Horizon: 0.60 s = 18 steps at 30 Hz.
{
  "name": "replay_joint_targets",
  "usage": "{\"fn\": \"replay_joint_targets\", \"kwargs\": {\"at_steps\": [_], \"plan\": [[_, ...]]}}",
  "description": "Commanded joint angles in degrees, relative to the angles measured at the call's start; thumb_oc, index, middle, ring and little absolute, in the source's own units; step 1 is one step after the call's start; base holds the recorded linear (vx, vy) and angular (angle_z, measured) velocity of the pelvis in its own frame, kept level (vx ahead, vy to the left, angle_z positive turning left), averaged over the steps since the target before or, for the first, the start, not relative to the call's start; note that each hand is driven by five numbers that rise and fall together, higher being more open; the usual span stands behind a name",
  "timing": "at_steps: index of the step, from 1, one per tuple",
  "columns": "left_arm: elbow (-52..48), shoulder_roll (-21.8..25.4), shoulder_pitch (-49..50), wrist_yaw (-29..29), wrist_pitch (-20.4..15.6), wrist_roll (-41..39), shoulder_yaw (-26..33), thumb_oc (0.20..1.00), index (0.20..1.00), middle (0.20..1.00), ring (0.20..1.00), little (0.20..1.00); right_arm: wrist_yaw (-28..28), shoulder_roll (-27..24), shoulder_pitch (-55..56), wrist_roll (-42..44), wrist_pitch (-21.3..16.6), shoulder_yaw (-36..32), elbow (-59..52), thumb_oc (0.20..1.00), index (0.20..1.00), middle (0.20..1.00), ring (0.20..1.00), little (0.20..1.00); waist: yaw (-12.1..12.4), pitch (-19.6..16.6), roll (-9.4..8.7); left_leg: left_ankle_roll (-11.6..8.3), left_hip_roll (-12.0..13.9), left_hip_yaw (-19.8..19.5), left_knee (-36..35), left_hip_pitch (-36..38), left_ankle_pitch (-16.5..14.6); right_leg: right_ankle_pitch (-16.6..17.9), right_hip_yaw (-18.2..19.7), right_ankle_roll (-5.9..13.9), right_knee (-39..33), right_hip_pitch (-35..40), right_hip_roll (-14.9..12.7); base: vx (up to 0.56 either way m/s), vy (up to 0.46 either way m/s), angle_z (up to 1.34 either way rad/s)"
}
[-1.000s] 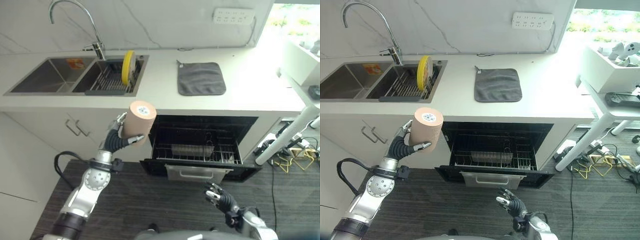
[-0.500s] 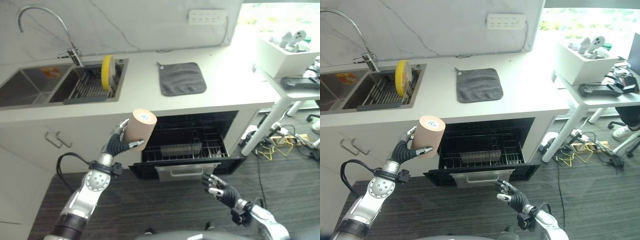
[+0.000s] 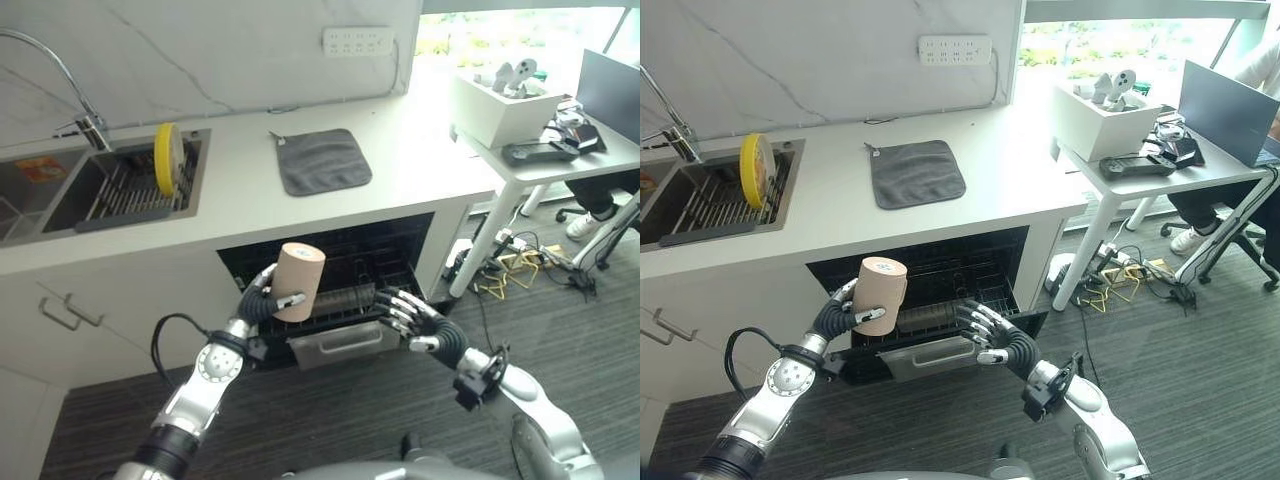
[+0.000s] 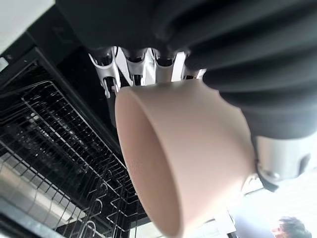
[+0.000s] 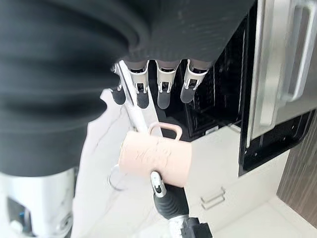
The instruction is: Place the dishes in the dishwasher.
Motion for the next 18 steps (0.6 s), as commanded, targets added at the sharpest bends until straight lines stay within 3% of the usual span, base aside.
{"fn": "replay_joint_targets", "kwargs": {"at_steps": [1, 8, 14, 18], "plan": [[-4.8, 0.4, -4.4, -0.4, -3.2, -3.1, 0.4, 0.200, 0.200, 0.200, 0.200, 0.200, -1.6, 1.1, -3.9, 3.2, -5.6, -1.1, -3.1, 1.000, 1.000, 1.000, 1.000, 1.000, 1.5, 0.9, 0.32, 3.13, -2.1, -4.2, 3.5, 0.4, -4.4, -1.0, -7.6, 1.38, 2.8, 0.7, -1.9, 0.00, -0.011, 0.08], [-13.2, 0.6, -1.8, 0.6, -5.7, -3.1, 3.6, 0.200, 0.200, 0.200, 0.200, 0.200, -8.1, 1.2, -6.5, 1.7, -8.7, -1.9, -3.5, 1.000, 1.000, 1.000, 1.000, 1.000, 4.1, 0.7, 0.08, 2.78, -2.0, -5.8, 2.9, 0.5, -4.3, -1.2, -9.6, 1.00, 2.2, 2.2, -2.0, 0.01, -0.018, 0.12], [-18.5, 1.7, -0.8, -1.1, -10.0, -1.4, 5.4, 0.200, 0.200, 0.200, 0.200, 0.200, -8.7, 1.5, -8.3, 3.9, -9.1, -2.5, -3.5, 1.000, 1.000, 1.000, 1.000, 1.000, 6.0, 0.6, -0.01, 2.34, -1.8, -7.6, 2.2, 0.6, -3.9, -1.9, -11.1, 0.60, 2.1, 3.5, -1.9, 0.00, -0.035, 0.27], [-19.3, 2.4, -1.6, -1.7, -9.0, 1.5, 4.4, 0.200, 0.200, 0.200, 0.200, 0.200, -9.9, 1.6, -10.2, 5.2, -10.3, -1.8, -3.5, 1.000, 1.000, 1.000, 1.000, 1.000, 6.9, 0.2, 0.15, 2.04, -1.7, -8.3, 1.8, 0.8, -3.7, -2.1, -12.0, 0.41, 1.8, 4.3, -1.8, 0.00, -0.038, 0.24]]}}
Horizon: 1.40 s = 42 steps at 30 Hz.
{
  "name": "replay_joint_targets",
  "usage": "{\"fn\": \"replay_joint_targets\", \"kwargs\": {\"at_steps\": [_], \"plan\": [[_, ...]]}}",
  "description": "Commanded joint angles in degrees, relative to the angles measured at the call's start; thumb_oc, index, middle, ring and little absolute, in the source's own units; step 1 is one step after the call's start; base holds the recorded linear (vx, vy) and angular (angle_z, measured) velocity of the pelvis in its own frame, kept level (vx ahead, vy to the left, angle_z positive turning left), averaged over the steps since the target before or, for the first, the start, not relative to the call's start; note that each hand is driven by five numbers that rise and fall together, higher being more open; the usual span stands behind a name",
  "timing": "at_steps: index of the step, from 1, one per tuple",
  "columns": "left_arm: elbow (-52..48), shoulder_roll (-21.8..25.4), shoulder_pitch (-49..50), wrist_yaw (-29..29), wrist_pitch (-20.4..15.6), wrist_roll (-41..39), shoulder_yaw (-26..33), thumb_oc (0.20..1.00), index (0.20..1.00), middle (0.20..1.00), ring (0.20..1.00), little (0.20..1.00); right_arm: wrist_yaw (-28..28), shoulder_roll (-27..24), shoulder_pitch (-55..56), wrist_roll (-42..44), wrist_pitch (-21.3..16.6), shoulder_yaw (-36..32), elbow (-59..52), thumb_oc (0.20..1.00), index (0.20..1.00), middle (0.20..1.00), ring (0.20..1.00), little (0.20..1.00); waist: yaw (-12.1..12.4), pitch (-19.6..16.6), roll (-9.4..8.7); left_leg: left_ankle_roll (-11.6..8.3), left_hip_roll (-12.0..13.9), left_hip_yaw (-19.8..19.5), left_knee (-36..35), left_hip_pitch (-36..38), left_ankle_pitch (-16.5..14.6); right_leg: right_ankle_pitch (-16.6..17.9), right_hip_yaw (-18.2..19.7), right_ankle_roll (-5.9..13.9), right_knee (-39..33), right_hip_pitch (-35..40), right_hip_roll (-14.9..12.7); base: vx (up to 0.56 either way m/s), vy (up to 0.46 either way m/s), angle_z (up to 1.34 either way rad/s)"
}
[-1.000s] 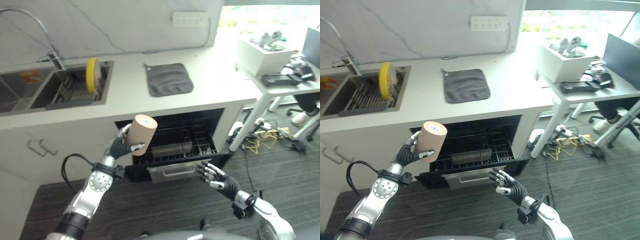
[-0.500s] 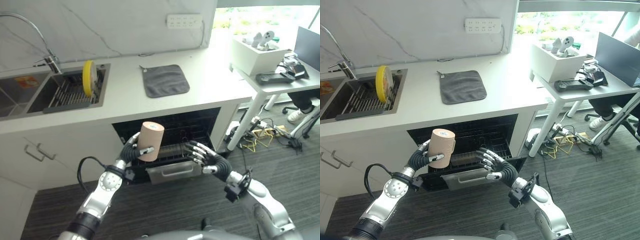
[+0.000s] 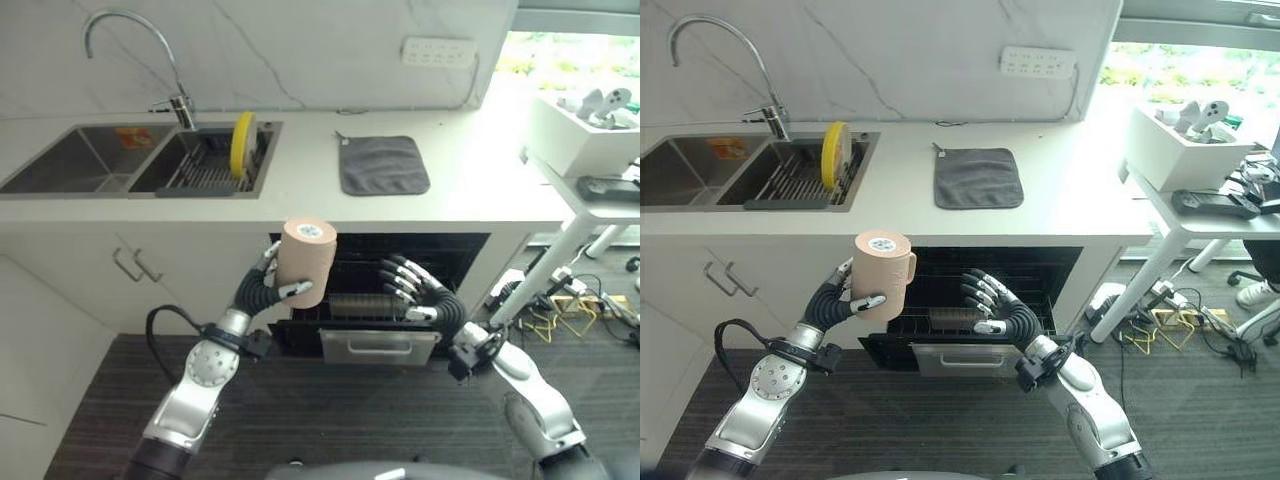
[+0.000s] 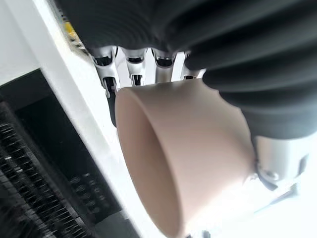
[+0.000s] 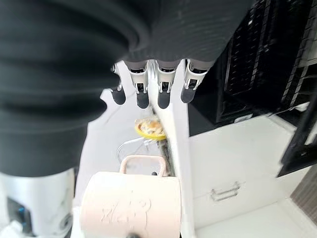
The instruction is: Place the dishes in the dishwasher.
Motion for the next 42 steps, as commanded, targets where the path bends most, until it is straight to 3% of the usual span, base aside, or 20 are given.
{"fn": "replay_joint_targets", "kwargs": {"at_steps": [1, 5, 17, 20, 31, 42], "plan": [[0.0, 2.2, -6.4, 0.5, -3.6, 2.9, 0.6, 0.200, 0.200, 0.200, 0.200, 0.200, -1.8, 1.5, -5.3, 2.4, -5.2, -1.7, -3.7, 1.000, 1.000, 1.000, 1.000, 1.000, 0.0, 0.8, -0.03, 1.76, -1.5, -1.8, 1.7, 2.3, -4.6, -1.4, -5.2, 0.41, 1.9, 0.9, -1.2, 0.00, -0.030, 0.21], [1.6, 2.4, -8.5, -0.7, 1.5, 3.8, -1.8, 0.200, 0.200, 0.200, 0.200, 0.200, -6.2, 0.6, -8.9, -2.6, -4.6, -0.1, -3.7, 1.000, 1.000, 1.000, 1.000, 1.000, 0.6, 0.0, 0.32, 1.51, -1.4, -2.2, 1.5, 2.1, -4.2, -1.3, -5.3, 0.02, 1.5, 1.0, -0.9, -0.01, -0.042, 0.08], [4.8, 1.0, -14.2, -0.5, 4.7, 3.9, -7.3, 0.200, 0.200, 0.200, 0.200, 0.200, -10.8, 1.9, -15.0, -2.1, -2.2, 4.9, -1.8, 1.000, 1.000, 1.000, 1.000, 1.000, 1.1, -0.5, 0.85, 1.19, -1.1, -2.3, 1.8, 2.5, -4.1, -1.5, -5.0, -0.47, 1.3, 1.7, -0.7, 0.00, -0.005, 0.05], [4.3, 1.1, -17.1, -1.0, 6.4, 6.3, -8.5, 0.200, 0.200, 0.200, 0.200, 0.200, -11.0, 3.4, -17.1, 2.0, -0.7, 6.4, -0.6, 1.000, 1.000, 1.000, 1.000, 1.000, 1.0, -0.7, 1.11, 1.10, -1.1, -2.3, 1.9, 2.6, -4.1, -1.5, -4.9, -0.51, 1.2, 2.0, -0.7, 0.00, 0.000, 0.00], [4.5, 1.2, -19.5, 1.5, 4.3, 10.0, -10.9, 0.200, 0.200, 0.200, 0.200, 0.200, -13.1, 6.1, -16.9, 7.7, -1.4, 7.8, 1.1, 1.000, 1.000, 1.000, 1.000, 1.000, 0.6, -0.9, 1.39, 1.17, -1.0, -1.7, 1.8, 2.8, -3.9, -1.4, -5.0, -0.50, 1.0, 2.1, -0.8, 0.00, 0.000, 0.00], [3.7, 0.6, -21.8, -1.7, 4.4, 11.3, -14.4, 0.200, 0.200, 0.200, 0.200, 0.200, -14.9, 6.9, -20.0, 2.2, -0.6, 10.4, 2.8, 1.000, 1.000, 1.000, 1.000, 1.000, 0.8, -1.0, 1.37, 1.42, -1.3, -2.1, 1.7, 2.8, -4.1, -1.6, -4.7, -0.68, 1.0, 2.1, -0.6, 0.00, 0.000, 0.00]]}}
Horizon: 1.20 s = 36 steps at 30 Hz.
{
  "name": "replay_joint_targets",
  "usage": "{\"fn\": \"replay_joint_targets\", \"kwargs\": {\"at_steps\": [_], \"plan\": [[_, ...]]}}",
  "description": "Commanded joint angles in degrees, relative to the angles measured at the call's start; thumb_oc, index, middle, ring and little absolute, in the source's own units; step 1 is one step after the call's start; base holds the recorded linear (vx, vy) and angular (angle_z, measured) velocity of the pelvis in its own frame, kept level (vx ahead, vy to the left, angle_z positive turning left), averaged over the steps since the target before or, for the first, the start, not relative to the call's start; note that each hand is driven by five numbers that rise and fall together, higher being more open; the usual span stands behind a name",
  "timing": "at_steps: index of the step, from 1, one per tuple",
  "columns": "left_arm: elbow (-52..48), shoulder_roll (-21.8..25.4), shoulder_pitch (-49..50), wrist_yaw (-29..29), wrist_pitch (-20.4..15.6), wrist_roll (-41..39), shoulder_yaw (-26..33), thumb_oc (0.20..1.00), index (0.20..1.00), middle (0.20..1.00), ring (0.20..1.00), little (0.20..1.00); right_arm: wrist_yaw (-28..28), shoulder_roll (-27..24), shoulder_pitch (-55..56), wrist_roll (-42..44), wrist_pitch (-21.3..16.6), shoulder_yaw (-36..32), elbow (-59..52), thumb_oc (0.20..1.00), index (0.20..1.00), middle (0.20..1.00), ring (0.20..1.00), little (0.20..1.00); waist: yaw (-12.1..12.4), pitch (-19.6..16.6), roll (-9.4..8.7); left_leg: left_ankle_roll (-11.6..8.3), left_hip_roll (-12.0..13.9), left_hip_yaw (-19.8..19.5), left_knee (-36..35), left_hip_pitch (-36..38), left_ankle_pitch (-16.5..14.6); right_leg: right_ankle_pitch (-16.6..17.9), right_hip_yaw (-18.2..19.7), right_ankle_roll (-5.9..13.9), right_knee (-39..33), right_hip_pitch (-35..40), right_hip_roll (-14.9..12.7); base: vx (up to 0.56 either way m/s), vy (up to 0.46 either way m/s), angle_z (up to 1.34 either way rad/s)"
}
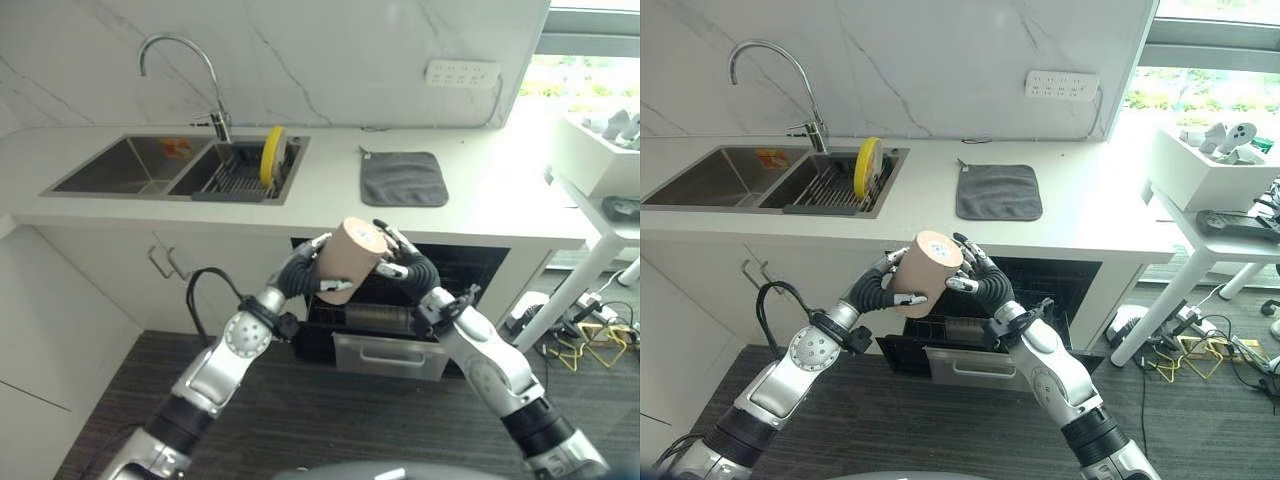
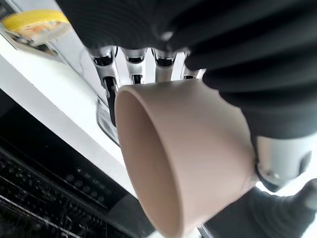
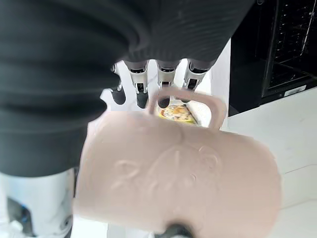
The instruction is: Place the dishes in the dishwasher.
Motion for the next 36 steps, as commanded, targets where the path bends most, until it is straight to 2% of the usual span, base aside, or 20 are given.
{"fn": "replay_joint_targets", "kwargs": {"at_steps": [1, 8, 15, 19, 20, 21, 22, 30, 34, 36], "plan": [[-0.9, -0.9, -9.1, -0.8, -3.4, 2.4, -2.1, 0.200, 0.200, 0.200, 0.200, 0.200, 0.5, 3.1, -7.8, -2.6, -2.1, 1.5, -2.0, 1.000, 1.000, 1.000, 1.000, 1.000, 0.5, 1.4, -0.23, 1.27, -1.2, 0.2, 1.7, 3.0, -4.8, -1.3, -2.6, -0.61, 1.0, 0.8, -0.6, 0.00, 0.000, 0.00], [-1.3, -0.3, -10.7, -0.7, -1.1, 6.3, -3.0, 0.200, 0.200, 0.200, 0.200, 0.200, -2.0, 1.2, -9.7, -15.4, -1.8, 2.6, -2.1, 1.000, 1.000, 1.000, 1.000, 1.000, 0.3, 1.7, -0.12, 1.36, -1.4, 0.4, 2.0, 2.8, -4.9, -1.3, -2.2, -0.58, 1.3, 0.5, -0.7, 0.00, 0.000, 0.00], [-1.6, -0.3, -11.6, -1.8, 0.1, 5.7, -3.4, 0.200, 0.200, 0.200, 0.200, 0.200, -2.9, 0.8, -11.1, -18.5, -1.1, 3.2, -2.0, 1.000, 1.000, 1.000, 1.000, 1.000, 0.3, 1.8, -0.04, 1.39, -1.4, 0.4, 2.1, 2.8, -4.9, -1.3, -2.1, -0.56, 1.4, 0.5, -0.8, 0.00, 0.000, 0.00], [-1.4, -0.4, -12.1, -2.9, 0.9, 5.0, -3.7, 0.200, 0.200, 0.200, 0.200, 0.200, -2.6, 0.0, -12.3, -23.1, -1.6, 3.4, -2.7, 1.000, 1.000, 1.000, 1.000, 1.000, 0.4, 1.9, -0.07, 1.54, -1.6, 0.3, 2.4, 2.6, -5.1, -1.5, -2.0, -0.63, 1.6, 0.4, -0.8, 0.00, 0.000, 0.00], [-1.3, -0.5, -12.1, -2.9, 0.9, 5.0, -3.8, 0.200, 0.200, 0.200, 0.200, 0.200, -2.7, 0.0, -12.5, -23.2, -1.9, 3.5, -2.7, 0.589, 0.589, 0.589, 0.589, 0.589, 0.4, 1.9, -0.08, 1.57, -1.6, 0.3, 2.4, 2.6, -5.2, -1.5, -2.0, -0.65, 1.6, 0.4, -0.8, 0.00, 0.000, 0.00], [-1.3, -0.6, -12.2, -3.0, 0.9, 5.0, -3.9, 0.200, 0.200, 0.200, 0.200, 0.200, -3.1, 0.0, -12.7, -23.2, -2.3, 3.6, -2.8, 0.219, 0.219, 0.219, 0.219, 0.219, 0.4, 2.0, -0.08, 1.57, -1.7, 0.4, 2.5, 2.6, -5.2, -1.5, -2.0, -0.64, 1.7, 0.4, -0.8, 0.00, 0.000, 0.00], [-1.4, -0.8, -12.2, -3.4, 1.1, 4.8, -4.2, 0.200, 0.200, 0.200, 0.200, 0.200, -3.7, -0.2, -13.2, -23.9, -2.7, 3.8, -3.3, 0.200, 0.200, 0.200, 0.200, 0.200, 0.5, 2.1, -0.06, 1.61, -1.7, 0.3, 2.6, 2.4, -5.3, -1.5, -1.9, -0.65, 1.8, 0.3, -0.8, 0.00, 0.000, 0.00], [-1.3, -1.2, -12.3, -6.1, 3.1, 4.4, -5.0, 0.200, 0.200, 0.200, 0.200, 0.200, -4.8, 0.1, -13.2, -22.4, -3.4, 3.8, -3.5, 0.200, 0.200, 0.200, 0.200, 0.200, 0.4, 2.2, 0.03, 1.86, -2.0, 0.3, 2.9, 2.4, -5.5, -1.6, -1.8, -0.68, 1.9, 0.2, -0.8, 0.00, 0.000, 0.00], [-1.1, -1.5, -11.6, -6.9, 1.8, 4.0, -5.1, 0.200, 0.200, 0.200, 0.200, 0.200, -5.0, 0.2, -13.0, -22.1, -3.6, 4.2, -3.6, 0.200, 0.200, 0.200, 0.200, 0.200, 0.5, 2.4, 0.06, 1.93, -2.0, 0.4, 3.0, 2.3, -5.6, -1.5, -1.8, -0.71, 1.9, 0.1, -0.8, 0.00, 0.000, 0.00], [-1.9, -1.4, -11.7, -7.5, 2.8, 3.8, -5.5, 0.200, 0.200, 0.200, 0.200, 0.200, -5.2, 0.5, -12.8, -22.0, -3.8, 4.4, -3.5, 0.200, 0.200, 0.200, 0.200, 0.200, 0.4, 2.5, 0.20, 1.95, -2.0, 0.5, 3.1, 2.3, -5.6, -1.5, -1.8, -0.66, 2.0, 0.0, -0.9, 0.00, 0.000, 0.00]]}}
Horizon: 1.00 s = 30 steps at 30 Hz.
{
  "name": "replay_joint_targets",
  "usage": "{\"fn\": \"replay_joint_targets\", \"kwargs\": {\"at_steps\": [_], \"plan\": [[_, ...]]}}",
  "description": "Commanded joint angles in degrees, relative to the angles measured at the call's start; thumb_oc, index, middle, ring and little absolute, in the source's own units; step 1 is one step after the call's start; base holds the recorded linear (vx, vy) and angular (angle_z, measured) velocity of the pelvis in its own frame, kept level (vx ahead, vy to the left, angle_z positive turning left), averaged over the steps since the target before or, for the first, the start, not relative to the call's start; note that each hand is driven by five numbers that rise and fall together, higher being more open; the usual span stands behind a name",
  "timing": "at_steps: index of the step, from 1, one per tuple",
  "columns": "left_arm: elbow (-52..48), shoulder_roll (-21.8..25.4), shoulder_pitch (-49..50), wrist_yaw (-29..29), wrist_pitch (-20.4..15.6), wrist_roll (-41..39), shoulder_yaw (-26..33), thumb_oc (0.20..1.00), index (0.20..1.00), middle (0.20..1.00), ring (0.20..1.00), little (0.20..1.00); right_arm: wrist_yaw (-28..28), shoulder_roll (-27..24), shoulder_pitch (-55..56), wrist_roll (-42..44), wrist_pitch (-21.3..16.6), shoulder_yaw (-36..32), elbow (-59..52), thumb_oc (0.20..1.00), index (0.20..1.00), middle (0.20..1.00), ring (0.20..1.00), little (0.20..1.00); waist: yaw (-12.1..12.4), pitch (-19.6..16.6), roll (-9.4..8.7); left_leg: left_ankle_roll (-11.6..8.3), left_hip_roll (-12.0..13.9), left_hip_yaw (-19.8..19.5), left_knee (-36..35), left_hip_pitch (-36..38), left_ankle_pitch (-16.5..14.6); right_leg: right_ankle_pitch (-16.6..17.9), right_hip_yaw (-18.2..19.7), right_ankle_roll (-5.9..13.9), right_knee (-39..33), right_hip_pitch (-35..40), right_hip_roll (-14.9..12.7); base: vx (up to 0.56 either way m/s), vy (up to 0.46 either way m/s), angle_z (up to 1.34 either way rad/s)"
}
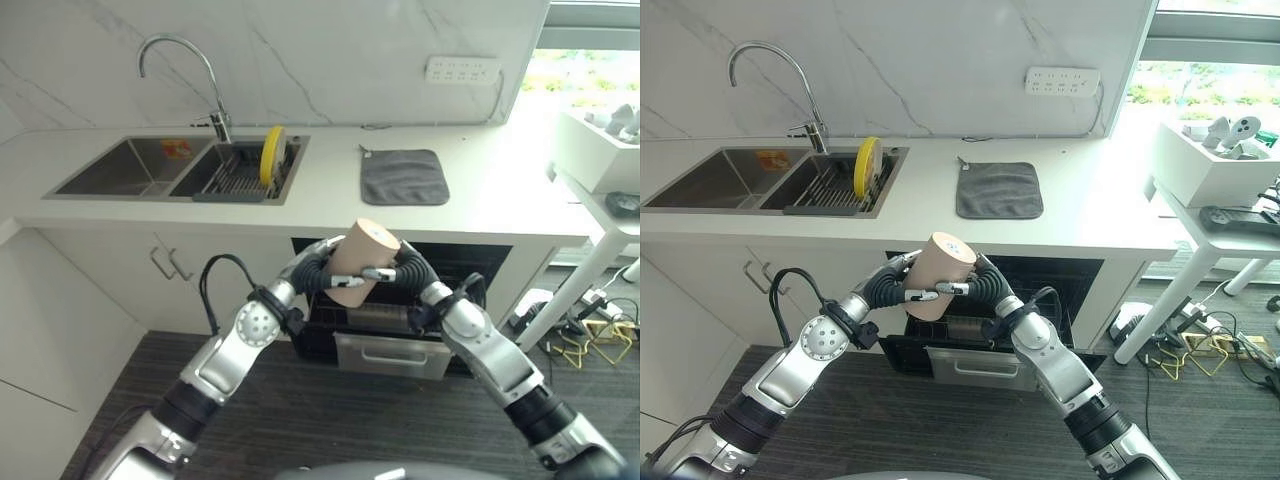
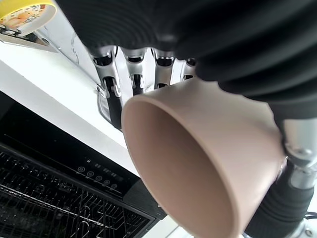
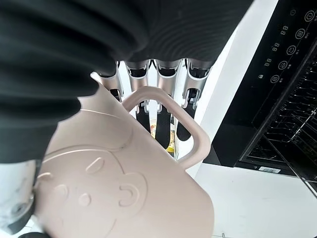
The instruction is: Place the dishes in the dishwasher.
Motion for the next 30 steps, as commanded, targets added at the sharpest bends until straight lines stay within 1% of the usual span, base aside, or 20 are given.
{"fn": "replay_joint_targets", "kwargs": {"at_steps": [1, 4, 5, 6, 9, 12, 13, 18, 20, 27, 28, 30], "plan": [[-1.3, -1.6, -8.2, -2.8, -2.2, -0.8, -4.7, 0.200, 0.200, 0.200, 0.200, 0.200, -0.2, 4.0, -9.4, 1.7, -5.4, 1.0, -3.8, 0.200, 0.200, 0.200, 0.200, 0.200, 0.4, 2.4, -0.76, 1.96, -2.1, 0.4, 3.0, 2.7, -5.6, -1.4, -1.8, -0.64, 2.0, 0.9, -0.8, 0.00, 0.000, 0.00], [-0.9, -1.8, -7.9, -2.7, -2.0, -1.6, -4.7, 0.200, 0.200, 0.200, 0.200, 0.200, -0.5, 4.0, -9.3, 1.8, -5.8, 1.1, -3.7, 0.200, 0.200, 0.200, 0.200, 0.200, 0.4, 2.4, -0.75, 1.96, -2.0, 0.6, 3.0, 2.8, -5.5, -1.4, -1.8, -0.67, 2.0, 0.8, -0.8, 0.00, 0.000, 0.00], [-0.8, -1.9, -7.8, -2.4, -1.8, -1.7, -4.8, 0.824, 0.824, 0.824, 0.824, 0.824, -0.6, 4.0, -9.2, 1.9, -5.8, 1.2, -3.7, 0.200, 0.200, 0.200, 0.200, 0.200, 0.4, 2.4, -0.72, 1.96, -2.0, 0.6, 2.9, 2.8, -5.5, -1.4, -1.8, -0.69, 2.0, 0.8, -0.8, 0.00, 0.000, 0.00], [-0.7, -2.0, -7.4, -2.7, -0.9, -2.1, -4.7, 1.000, 1.000, 1.000, 1.000, 1.000, -1.0, 4.1, -9.1, 1.9, -6.2, 1.2, -3.5, 0.200, 0.200, 0.200, 0.200, 0.200, 0.4, 2.4, -0.65, 1.94, -2.0, 0.6, 2.9, 2.8, -5.4, -1.3, -1.9, -0.71, 1.9, 0.9, -0.8, 0.00, 0.000, 0.00], [0.3, -2.1, -6.8, -2.2, 0.9, -2.7, -4.6, 1.000, 1.000, 1.000, 1.000, 1.000, -2.2, 4.3, -8.8, 2.2, -7.2, 0.8, -3.3, 0.200, 0.200, 0.200, 0.200, 0.200, 0.4, 2.4, -0.60, 1.94, -2.0, 0.8, 2.7, 2.9, -5.3, -1.3, -2.0, -0.69, 1.8, 0.9, -0.7, 0.00, 0.000, 0.00], [1.3, -2.0, -6.3, -0.9, 0.8, -3.4, -4.2, 1.000, 1.000, 1.000, 1.000, 1.000, -2.7, 3.9, -8.4, 1.9, -8.5, 0.1, -3.5, 0.200, 0.200, 0.200, 0.200, 0.200, 0.3, 2.5, -0.60, 1.93, -1.9, 1.0, 2.7, 2.9, -5.3, -1.3, -2.0, -0.74, 1.9, 0.9, -0.7, 0.00, 0.000, 0.00], [1.5, -1.9, -5.8, -0.2, 0.9, -3.3, -3.9, 1.000, 1.000, 1.000, 1.000, 1.000, -3.3, 3.5, -8.2, 2.4, -9.6, -0.7, -3.8, 0.200, 0.200, 0.200, 0.200, 0.200, 0.3, 2.5, -0.59, 1.93, -1.9, 1.0, 2.8, 2.9, -5.3, -1.4, -2.1, -0.77, 2.0, 0.8, -0.7, 0.00, 0.000, 0.00], [2.6, -1.6, -4.2, 1.7, 1.9, -2.7, -2.7, 1.000, 1.000, 1.000, 1.000, 1.000, -6.6, 2.8, -7.0, 5.8, -11.9, -3.6, -4.3, 0.200, 0.200, 0.200, 0.200, 0.200, 0.2, 2.6, -0.57, 1.86, -1.7, 1.1, 2.7, 2.9, -5.3, -1.5, -2.2, -0.83, 2.1, 0.9, -0.6, 0.00, 0.000, 0.00], [3.3, -1.5, -3.4, 2.3, 2.0, -2.6, -2.0, 1.000, 1.000, 1.000, 1.000, 1.000, -7.0, 2.6, -6.1, 6.9, -12.1, -5.0, -4.5, 0.200, 0.200, 0.200, 0.200, 0.200, 0.1, 2.6, -0.54, 1.88, -1.6, 1.1, 2.6, 3.0, -5.3, -1.5, -2.1, -0.87, 2.1, 0.9, -0.6, 0.00, 0.000, 0.00], [5.1, -1.2, -0.1, 4.2, 1.8, -3.2, 0.2, 1.000, 1.000, 1.000, 1.000, 1.000, -8.6, 2.0, -2.3, 9.0, -15.1, -8.5, -4.0, 0.200, 0.200, 0.200, 0.200, 0.200, -0.2, 2.7, -0.41, 1.85, -1.4, 1.2, 2.3, 3.2, -5.2, -1.6, -2.1, -1.02, 1.9, 1.0, -0.4, 0.00, 0.000, 0.00], [5.3, -1.2, 0.2, 4.6, 1.8, -3.7, 0.4, 1.000, 1.000, 1.000, 1.000, 1.000, -8.8, 2.0, -2.0, 9.0, -15.4, -8.7, -4.0, 0.200, 0.200, 0.200, 0.200, 0.200, -0.2, 2.8, -0.40, 1.85, -1.4, 1.2, 2.3, 3.3, -5.2, -1.5, -2.1, -1.02, 1.9, 1.0, -0.4, 0.00, 0.000, 0.00], [6.0, -1.2, 1.5, 7.0, 1.6, -5.2, 1.5, 1.000, 1.000, 1.000, 1.000, 1.000, -10.2, 1.3, -0.9, 6.4, -16.7, -10.0, -3.7, 0.200, 0.200, 0.200, 0.200, 0.200, -0.3, 2.8, -0.39, 1.88, -1.4, 1.3, 2.2, 3.3, -5.2, -1.4, -2.1, -1.03, 1.8, 1.0, -0.3, 0.00, 0.000, 0.00]]}}
